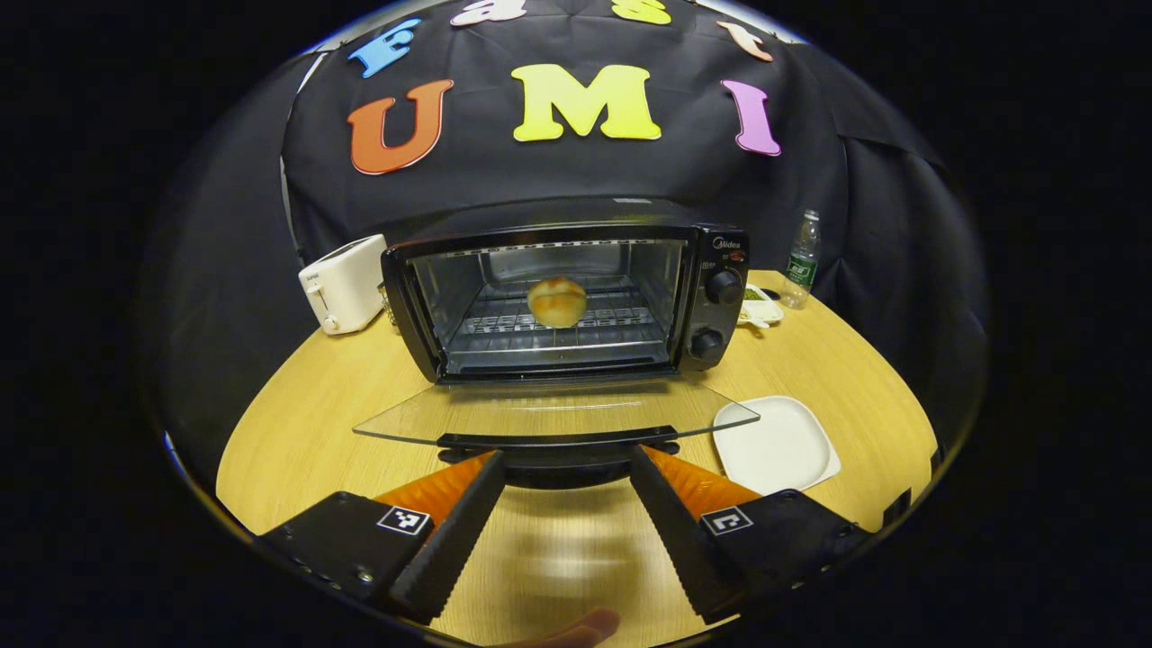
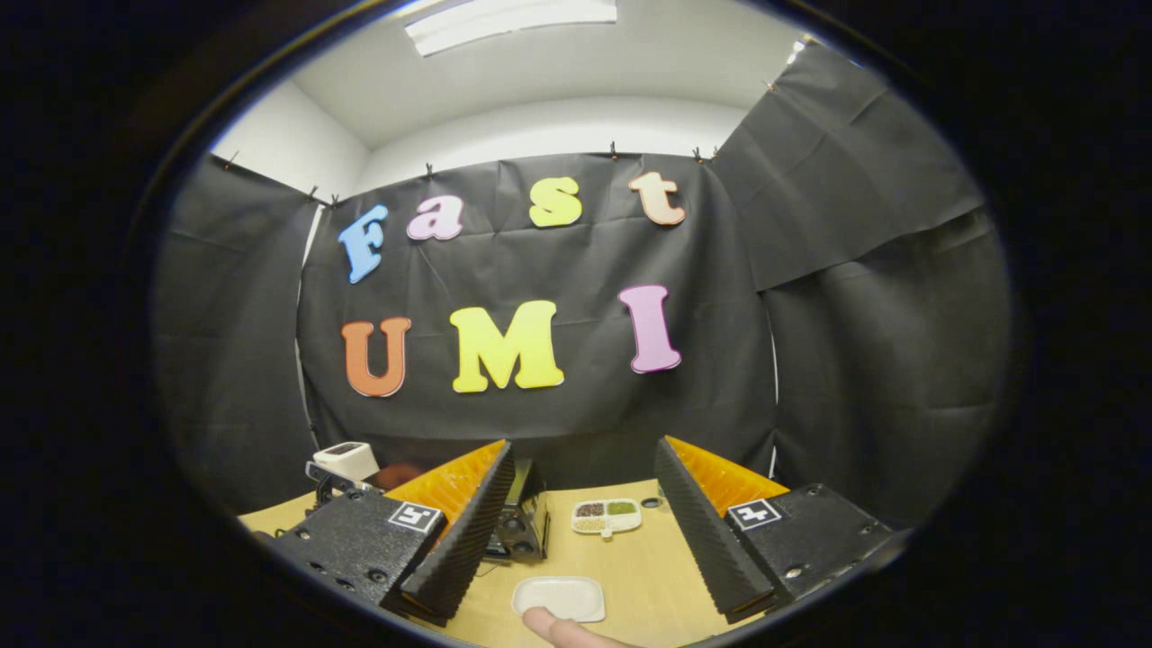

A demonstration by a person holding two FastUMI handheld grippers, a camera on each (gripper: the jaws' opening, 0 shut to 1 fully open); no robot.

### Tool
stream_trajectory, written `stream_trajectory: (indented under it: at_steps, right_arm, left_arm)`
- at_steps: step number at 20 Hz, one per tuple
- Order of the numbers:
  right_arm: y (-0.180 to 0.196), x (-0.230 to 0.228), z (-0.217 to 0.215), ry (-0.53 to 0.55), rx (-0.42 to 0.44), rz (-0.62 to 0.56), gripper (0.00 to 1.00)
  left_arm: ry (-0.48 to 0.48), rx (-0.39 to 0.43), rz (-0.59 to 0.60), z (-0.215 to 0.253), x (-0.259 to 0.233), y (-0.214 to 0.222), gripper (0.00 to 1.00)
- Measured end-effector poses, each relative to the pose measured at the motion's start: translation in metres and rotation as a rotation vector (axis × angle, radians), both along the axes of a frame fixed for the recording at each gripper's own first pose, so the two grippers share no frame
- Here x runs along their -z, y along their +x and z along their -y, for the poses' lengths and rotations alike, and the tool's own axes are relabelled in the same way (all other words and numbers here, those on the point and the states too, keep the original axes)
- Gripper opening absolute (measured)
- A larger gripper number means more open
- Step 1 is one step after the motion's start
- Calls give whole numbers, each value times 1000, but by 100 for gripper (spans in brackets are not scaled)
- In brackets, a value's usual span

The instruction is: Open the electric oven with the left hand, put the food in, and close the electric oven.

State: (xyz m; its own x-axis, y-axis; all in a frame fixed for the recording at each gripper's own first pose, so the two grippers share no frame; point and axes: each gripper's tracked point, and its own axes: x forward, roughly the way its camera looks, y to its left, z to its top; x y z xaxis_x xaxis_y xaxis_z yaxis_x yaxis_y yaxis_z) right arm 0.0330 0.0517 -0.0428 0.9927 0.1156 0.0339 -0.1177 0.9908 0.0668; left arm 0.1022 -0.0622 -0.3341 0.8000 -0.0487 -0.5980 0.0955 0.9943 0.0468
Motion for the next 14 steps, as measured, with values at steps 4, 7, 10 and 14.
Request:
stream_trajectory:
  at_steps: [4, 7, 10, 14]
  right_arm:
    - [-2, -1, -2, -2, 0, 0, 94]
    - [-6, -3, -4, -7, -4, 4, 94]
    - [-10, -5, -5, -14, -5, 11, 94]
    - [-16, -7, -3, -25, -5, 15, 94]
  left_arm:
    - [-10, -3, 29, -1, -15, 10, 95]
    - [-17, -4, 61, -2, -27, 18, 95]
    - [-11, 6, 96, -2, -39, 31, 95]
    - [-20, 3, 163, -4, -58, 52, 97]
